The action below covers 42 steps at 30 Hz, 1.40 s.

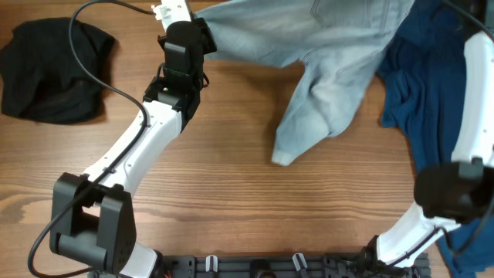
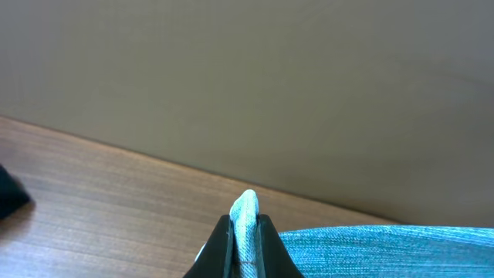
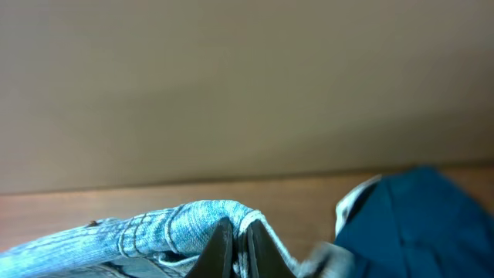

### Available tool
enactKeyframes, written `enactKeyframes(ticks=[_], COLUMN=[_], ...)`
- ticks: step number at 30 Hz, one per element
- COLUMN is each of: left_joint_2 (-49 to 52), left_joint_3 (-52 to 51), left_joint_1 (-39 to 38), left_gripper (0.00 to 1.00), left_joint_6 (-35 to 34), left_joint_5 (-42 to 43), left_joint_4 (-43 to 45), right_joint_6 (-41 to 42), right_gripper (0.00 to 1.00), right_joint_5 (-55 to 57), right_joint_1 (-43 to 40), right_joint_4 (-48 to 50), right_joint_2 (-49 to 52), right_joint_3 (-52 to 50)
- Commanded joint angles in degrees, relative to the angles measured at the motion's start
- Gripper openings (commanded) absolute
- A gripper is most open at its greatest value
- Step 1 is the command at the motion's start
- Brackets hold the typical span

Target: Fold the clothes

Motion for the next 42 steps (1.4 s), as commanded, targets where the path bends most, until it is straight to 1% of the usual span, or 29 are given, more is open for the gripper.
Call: enactKeyframes(ticks=[1, 4, 6, 10, 13, 14, 16, 19, 22, 24, 26, 28, 30, 31, 34, 39, 42], left_joint_2=[0.0, -0.1, -0.8, -1.8, -2.6, -3.3, -4.2, -4.8, -4.8, -4.8, -4.8, -4.7, -4.3, -3.8, -2.8, -2.4, -0.9], left_joint_3=[1.0, 2.1, 4.5, 12.8, 18.9, 21.8, 24.2, 26.5, 28.2, 28.5, 28.5, 28.5, 28.5, 28.5, 28.5, 28.5, 28.5], left_joint_1=[0.9, 1.5, 1.5, 1.5, 1.5, 1.4, 1.6, 2.7, 5.4, 6.9, 8.2, 8.7, 8.7, 8.7, 8.7, 9.1, 9.2], left_gripper=[0.04, 0.04, 0.04, 0.04, 0.04, 0.04, 0.04, 0.04, 0.04, 0.04, 0.04, 0.04, 0.04, 0.04, 0.04, 0.04, 0.04], left_joint_6=[-0.5, 0.7, 4.1, 12.0, 18.2, 20.8, 22.1, 22.5, 22.5, 22.5, 22.4, 21.3, 17.6, 16.3, 16.2, 16.2, 16.0], left_joint_5=[-4.5, -4.5, -4.5, -9.2, -10.4, -10.6, -10.6, -10.3, -8.5, -8.5, -8.5, -8.5, -8.5, -8.5, -7.0, -7.0, -5.8], left_joint_4=[2.4, 6.6, 9.5, 11.9, 11.8, 11.9, 11.9, 11.9, 12.2, 12.1, 10.3, 5.4, -0.3, -1.3, -0.9, -0.4, 1.6], right_joint_6=[-1.1, -1.1, 0.6, 4.6, 7.9, 9.7, 9.8, 9.9, 11.1, 11.1, 10.8, 10.2, 9.1, 9.2, 9.3, 10.8, 11.0], right_gripper=[0.04, 0.04, 0.04, 0.04, 0.04, 0.05, 0.04, 0.04, 0.04, 0.04, 0.04, 0.04, 0.04, 0.05, 0.04, 0.04, 0.04], right_joint_5=[1.9, 0.8, 0.8, -2.0, -4.9, -5.0, -5.0, -5.0, -4.5, -4.5, -4.6, -4.8, -5.9, -6.1, -6.6, -8.0, -8.1], right_joint_1=[-0.7, -0.7, -0.7, -0.7, -0.7, -0.7, -0.7, -0.7, -0.7, -0.7, -0.7, -0.7, -0.7, -0.7, -0.7, -0.7, -0.6], right_joint_4=[0.3, -0.5, 1.2, 6.8, 12.8, 16.1, 20.4, 26.9, 30.4, 29.8, 27.1, 23.6, 20.4, 19.8, 18.7, 19.5, 23.5], right_joint_2=[-6.0, -6.8, -7.2, -8.4, -10.0, -11.1, -12.6, -14.2, -14.9, -14.9, -14.6, -14.3, -13.3, -12.9, -11.3, -8.1, -5.3], right_joint_3=[3.0, 3.0, 3.0, 3.0, 3.0, 3.0, 3.0, 3.0, 3.0, 3.0, 3.0, 2.9, 2.9, 2.9, 2.9, 2.9, 2.9])
